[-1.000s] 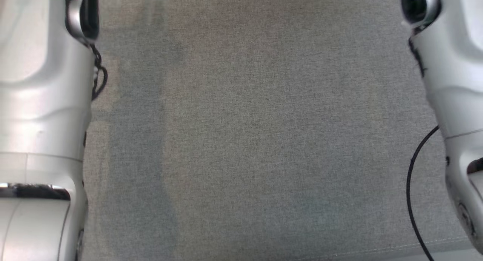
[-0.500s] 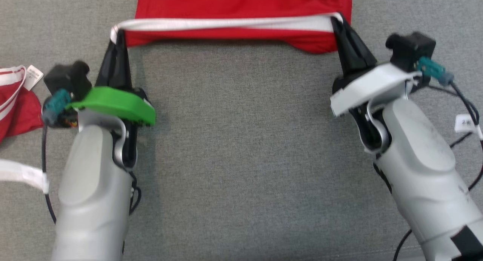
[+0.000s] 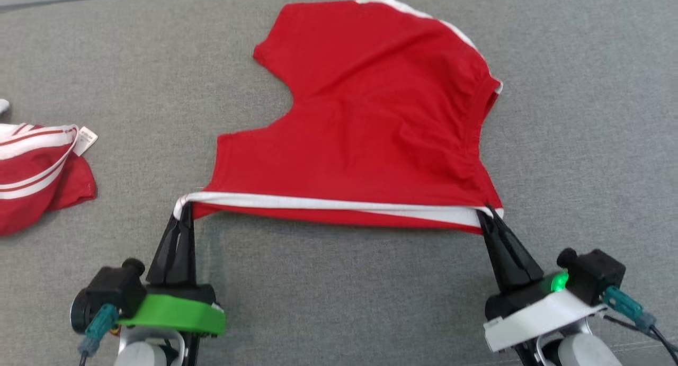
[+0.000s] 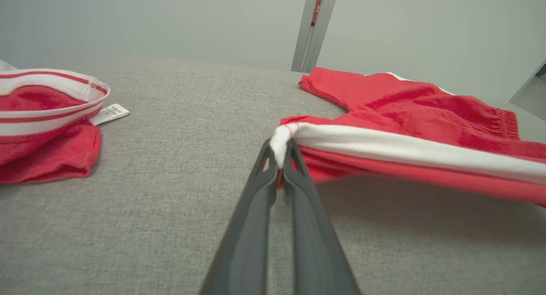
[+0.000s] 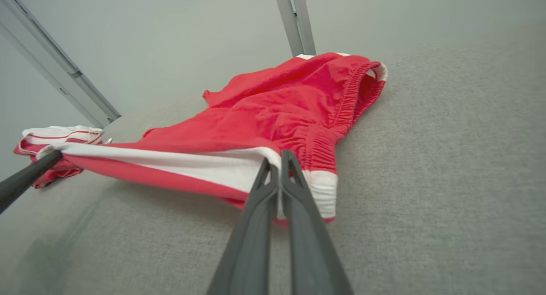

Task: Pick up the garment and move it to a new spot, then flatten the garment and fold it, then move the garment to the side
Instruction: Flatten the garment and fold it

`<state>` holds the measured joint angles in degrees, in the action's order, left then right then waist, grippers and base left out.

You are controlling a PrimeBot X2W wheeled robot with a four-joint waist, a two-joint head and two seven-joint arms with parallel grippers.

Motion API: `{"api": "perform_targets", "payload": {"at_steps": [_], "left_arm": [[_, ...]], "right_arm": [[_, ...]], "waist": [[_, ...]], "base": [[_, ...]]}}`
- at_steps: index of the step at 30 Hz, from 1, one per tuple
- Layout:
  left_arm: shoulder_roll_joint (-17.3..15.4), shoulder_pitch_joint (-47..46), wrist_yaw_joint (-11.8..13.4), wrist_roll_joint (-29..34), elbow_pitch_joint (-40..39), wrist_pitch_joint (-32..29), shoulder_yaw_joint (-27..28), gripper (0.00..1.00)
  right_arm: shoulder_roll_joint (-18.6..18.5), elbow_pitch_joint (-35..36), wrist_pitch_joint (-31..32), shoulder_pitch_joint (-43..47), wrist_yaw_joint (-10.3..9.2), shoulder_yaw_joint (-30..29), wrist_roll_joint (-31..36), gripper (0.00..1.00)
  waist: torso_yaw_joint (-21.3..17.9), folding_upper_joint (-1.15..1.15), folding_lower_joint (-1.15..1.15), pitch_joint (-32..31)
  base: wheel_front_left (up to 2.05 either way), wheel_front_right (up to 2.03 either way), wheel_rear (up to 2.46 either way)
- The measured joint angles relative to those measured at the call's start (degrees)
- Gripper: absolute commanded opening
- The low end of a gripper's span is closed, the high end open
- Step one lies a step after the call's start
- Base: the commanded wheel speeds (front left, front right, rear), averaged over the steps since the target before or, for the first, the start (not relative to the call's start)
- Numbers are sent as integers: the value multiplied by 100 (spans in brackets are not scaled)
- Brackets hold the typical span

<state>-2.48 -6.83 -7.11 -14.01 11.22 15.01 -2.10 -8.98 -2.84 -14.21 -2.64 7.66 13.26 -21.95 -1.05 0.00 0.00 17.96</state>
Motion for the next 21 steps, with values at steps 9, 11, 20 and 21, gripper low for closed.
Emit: {"api": "perform_targets", "payload": {"at_steps": [9,11,20,21], "left_arm": [[-121,744,163,-22,-1087,-389,60,0],[-181,711,162,-13,-1150,-459,30,0],[-554,-1254,15,42,-737,-867,-397,0],[-582,-1536,1,33,-606,-931,-441,0]], "right_arm": [[207,1132,592,995,34,-254,168,0],[225,1196,668,976,34,-288,168,0],[341,965,820,-318,31,-724,78,0],[339,878,871,-509,31,-764,58,0]], "waist": [[-190,0,0,-347],[-236,0,0,-327],[-307,0,0,175],[-315,0,0,250]], "base": [[0,0,0],[0,0,0],[0,0,0],[0,0,0]]}}
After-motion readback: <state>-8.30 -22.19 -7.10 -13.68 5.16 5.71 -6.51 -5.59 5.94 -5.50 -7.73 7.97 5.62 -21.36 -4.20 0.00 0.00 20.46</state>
